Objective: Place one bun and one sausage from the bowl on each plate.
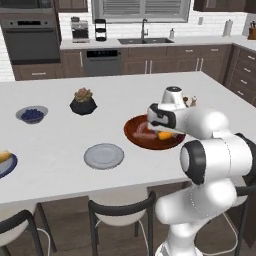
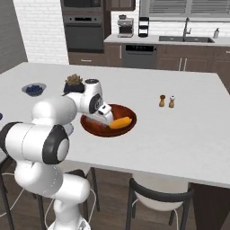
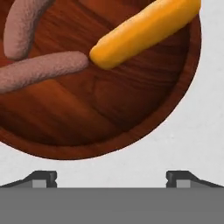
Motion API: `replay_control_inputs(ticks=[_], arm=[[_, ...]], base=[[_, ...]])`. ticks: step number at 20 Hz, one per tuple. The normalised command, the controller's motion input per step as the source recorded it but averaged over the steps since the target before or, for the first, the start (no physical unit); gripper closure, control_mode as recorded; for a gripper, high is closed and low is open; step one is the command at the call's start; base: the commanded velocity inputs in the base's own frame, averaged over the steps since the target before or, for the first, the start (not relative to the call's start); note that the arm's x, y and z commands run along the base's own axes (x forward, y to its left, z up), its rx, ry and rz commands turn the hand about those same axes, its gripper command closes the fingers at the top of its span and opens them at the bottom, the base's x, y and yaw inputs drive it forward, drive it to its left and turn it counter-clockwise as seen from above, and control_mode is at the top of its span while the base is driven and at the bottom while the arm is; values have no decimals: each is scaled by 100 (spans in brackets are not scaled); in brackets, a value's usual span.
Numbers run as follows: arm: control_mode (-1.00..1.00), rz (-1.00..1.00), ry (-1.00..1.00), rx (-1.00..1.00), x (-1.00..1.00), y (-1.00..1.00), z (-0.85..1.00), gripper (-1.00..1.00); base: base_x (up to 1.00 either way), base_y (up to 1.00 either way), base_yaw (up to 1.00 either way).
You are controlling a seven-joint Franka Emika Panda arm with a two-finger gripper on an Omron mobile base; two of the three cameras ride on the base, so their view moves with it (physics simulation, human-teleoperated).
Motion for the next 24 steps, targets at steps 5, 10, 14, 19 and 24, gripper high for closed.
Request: replay_control_inputs(ticks=[5,10,14,19,24], arm=[[-100,57,0,-9,71,3,21,-100],[-100,73,1,-20,29,0,-32,-100],[-100,88,12,-7,0,0,-50,-100],[-100,58,23,-2,36,1,-50,-100],[-100,6,11,-1,49,2,0,-100]], base=[[0,0,0],[0,0,0],[0,0,0],[0,0,0],[0,0,0]])
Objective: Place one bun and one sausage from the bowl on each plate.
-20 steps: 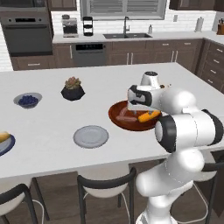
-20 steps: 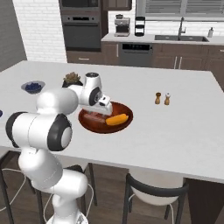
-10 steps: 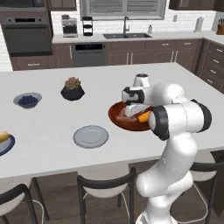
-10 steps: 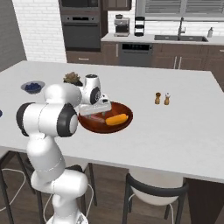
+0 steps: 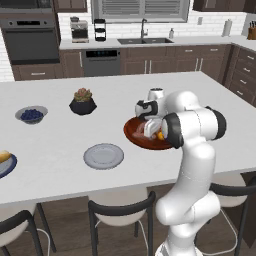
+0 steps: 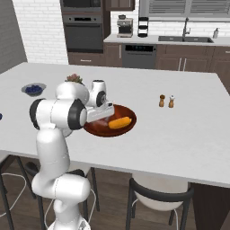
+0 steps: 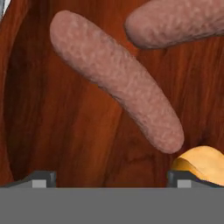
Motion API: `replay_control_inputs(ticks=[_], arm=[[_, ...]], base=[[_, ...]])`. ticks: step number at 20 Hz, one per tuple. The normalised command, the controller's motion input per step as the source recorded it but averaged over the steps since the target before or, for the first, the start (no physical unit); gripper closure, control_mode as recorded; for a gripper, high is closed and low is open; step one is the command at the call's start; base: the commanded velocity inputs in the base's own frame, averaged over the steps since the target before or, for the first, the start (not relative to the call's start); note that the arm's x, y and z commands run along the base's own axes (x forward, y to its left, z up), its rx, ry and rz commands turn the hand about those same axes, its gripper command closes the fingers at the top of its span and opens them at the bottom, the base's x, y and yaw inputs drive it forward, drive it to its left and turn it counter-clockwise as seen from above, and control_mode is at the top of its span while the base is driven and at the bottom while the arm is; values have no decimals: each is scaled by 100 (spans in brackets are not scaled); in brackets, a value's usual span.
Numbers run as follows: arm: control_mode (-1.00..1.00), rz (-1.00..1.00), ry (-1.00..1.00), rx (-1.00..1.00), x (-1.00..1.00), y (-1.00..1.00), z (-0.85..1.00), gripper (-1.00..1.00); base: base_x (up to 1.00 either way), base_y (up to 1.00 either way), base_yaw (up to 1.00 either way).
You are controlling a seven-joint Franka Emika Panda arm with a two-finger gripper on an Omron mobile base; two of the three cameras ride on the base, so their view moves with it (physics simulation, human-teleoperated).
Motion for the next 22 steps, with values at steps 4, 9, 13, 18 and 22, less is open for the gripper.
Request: replay_control_inputs(ticks=[4,9,13,18,22], arm=[[-100,2,10,0,40,0,-14,-100],[-100,3,6,0,27,0,-34,-100],[-100,4,0,-1,22,0,-39,-100],[-100,6,0,-6,5,0,-43,100],[-100,4,0,-3,-4,0,-24,100]], base=[[0,0,0],[0,0,0],[0,0,0],[0,0,0],[0,0,0]])
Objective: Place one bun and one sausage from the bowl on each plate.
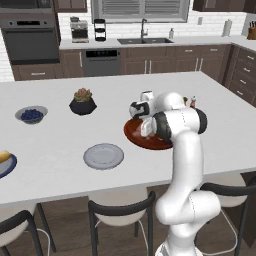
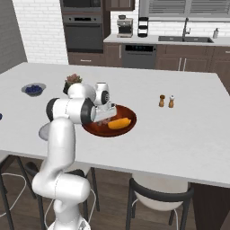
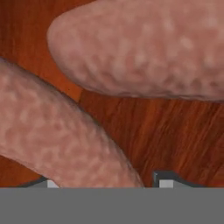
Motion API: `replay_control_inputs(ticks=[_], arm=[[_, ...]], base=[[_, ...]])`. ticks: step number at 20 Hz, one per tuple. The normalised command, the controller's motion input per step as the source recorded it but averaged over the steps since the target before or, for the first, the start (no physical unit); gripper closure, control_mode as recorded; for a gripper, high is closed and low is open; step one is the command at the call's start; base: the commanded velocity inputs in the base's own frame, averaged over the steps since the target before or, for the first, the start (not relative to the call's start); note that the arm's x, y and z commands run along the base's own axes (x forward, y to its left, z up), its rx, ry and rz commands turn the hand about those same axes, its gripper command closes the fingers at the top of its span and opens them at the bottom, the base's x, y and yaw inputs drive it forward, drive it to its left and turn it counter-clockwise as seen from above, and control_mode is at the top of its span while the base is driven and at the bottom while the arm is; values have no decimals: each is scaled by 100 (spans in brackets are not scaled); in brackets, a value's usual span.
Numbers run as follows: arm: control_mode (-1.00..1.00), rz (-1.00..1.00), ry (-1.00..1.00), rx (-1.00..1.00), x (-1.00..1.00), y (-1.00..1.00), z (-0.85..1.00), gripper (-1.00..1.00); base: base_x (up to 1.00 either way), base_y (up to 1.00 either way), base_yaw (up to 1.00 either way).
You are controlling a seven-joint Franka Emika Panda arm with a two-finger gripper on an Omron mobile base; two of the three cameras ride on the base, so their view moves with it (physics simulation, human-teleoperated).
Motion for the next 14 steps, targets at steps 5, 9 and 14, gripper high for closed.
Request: replay_control_inputs(ticks=[5,9,14], arm=[[-100,0,-25,0,-67,-3,42,100],[-100,0,-48,2,-100,8,100,100],[-100,0,-51,7,-100,0,88,100]], base=[[0,0,0],[0,0,0],[0,0,0]])
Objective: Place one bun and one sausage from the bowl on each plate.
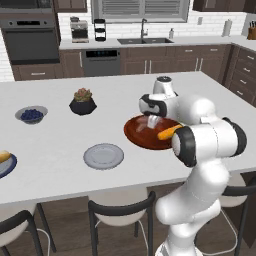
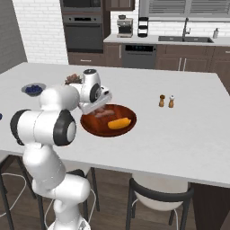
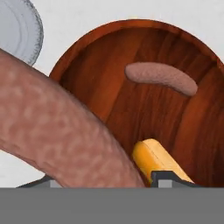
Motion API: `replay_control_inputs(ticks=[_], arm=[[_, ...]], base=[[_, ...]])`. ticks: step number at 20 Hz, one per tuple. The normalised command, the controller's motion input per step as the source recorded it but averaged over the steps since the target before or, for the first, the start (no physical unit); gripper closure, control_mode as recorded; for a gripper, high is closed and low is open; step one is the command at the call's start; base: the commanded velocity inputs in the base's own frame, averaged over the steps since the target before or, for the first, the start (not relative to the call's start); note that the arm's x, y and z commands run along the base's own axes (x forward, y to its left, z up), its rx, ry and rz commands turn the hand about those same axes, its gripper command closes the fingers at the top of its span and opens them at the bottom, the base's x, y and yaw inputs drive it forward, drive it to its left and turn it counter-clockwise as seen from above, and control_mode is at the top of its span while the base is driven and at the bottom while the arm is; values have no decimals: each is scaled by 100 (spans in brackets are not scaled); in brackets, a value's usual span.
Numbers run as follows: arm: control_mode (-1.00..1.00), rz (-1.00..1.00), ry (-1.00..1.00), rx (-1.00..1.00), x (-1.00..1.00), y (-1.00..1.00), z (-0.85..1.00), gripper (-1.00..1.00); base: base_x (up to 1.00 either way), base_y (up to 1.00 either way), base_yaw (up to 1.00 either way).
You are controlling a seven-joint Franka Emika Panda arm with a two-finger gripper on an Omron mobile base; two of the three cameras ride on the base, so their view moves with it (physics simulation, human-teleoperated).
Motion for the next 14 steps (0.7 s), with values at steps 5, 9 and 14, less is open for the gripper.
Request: replay_control_inputs(ticks=[5,9,14], arm=[[100,0,-25,3,-60,11,59,100],[100,0,0,0,0,0,0,100],[100,0,0,0,0,0,0,100]], base=[[-40,29,0],[-83,100,0],[-7,100,-2]])
